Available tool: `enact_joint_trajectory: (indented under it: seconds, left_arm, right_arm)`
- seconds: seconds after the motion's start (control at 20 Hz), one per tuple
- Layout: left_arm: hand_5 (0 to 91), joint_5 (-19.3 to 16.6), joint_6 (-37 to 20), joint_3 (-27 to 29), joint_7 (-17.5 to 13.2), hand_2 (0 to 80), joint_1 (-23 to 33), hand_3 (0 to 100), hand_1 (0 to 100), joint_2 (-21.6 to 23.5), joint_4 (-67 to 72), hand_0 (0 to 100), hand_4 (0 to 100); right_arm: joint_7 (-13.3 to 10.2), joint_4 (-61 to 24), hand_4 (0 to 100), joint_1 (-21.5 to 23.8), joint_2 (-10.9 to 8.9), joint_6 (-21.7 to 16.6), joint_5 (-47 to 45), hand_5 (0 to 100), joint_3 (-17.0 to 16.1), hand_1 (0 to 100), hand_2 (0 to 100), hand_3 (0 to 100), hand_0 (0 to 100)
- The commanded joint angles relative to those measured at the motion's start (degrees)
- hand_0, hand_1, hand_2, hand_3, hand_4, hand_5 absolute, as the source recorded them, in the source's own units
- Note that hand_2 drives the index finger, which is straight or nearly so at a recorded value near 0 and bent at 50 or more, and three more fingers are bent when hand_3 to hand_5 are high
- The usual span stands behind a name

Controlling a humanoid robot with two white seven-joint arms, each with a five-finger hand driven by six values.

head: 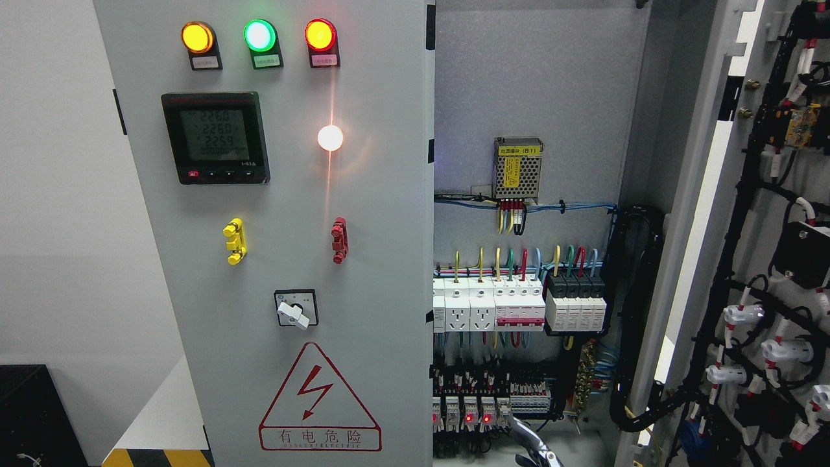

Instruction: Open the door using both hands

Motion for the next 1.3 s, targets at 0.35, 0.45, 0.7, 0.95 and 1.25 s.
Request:
enact_joint_trajectory:
  seconds: [0.35,0.45,0.7,0.95,1.25]
  left_arm:
    - [0.0,1.9,0.0,1.5,0.0,0.0,0.0,0,0,0.0,1.7,0,0]
    - [0.0,1.9,0.0,1.5,0.0,0.0,0.0,0,0,0.0,1.7,0,0]
    - [0.0,1.9,0.0,1.5,0.0,0.0,0.0,0,0,0.0,1.7,0,0]
    - [0.0,1.9,0.0,1.5,0.0,0.0,0.0,0,0,0.0,1.7,0,0]
    - [0.0,1.9,0.0,1.5,0.0,0.0,0.0,0,0,0.0,1.7,0,0]
  right_arm:
    - [-0.1,12.1,0,-17.7,6.89,4.3,0.0,0,-1.6,0,0,0,19]
    - [-0.1,14.2,0,-19.8,6.89,5.8,0.0,0,-2.5,0,0,0,19]
    - [0.0,16.9,0,-24.2,6.89,8.7,-0.8,0,-3.2,0,0,0,19]
    - [0.0,18.9,0,-27.5,6.72,11.9,-3.4,0,-3.1,0,0,0,19]
    - [0.3,21.2,0,-30.0,6.8,12.5,-4.0,0,-2.7,0,0,0,19]
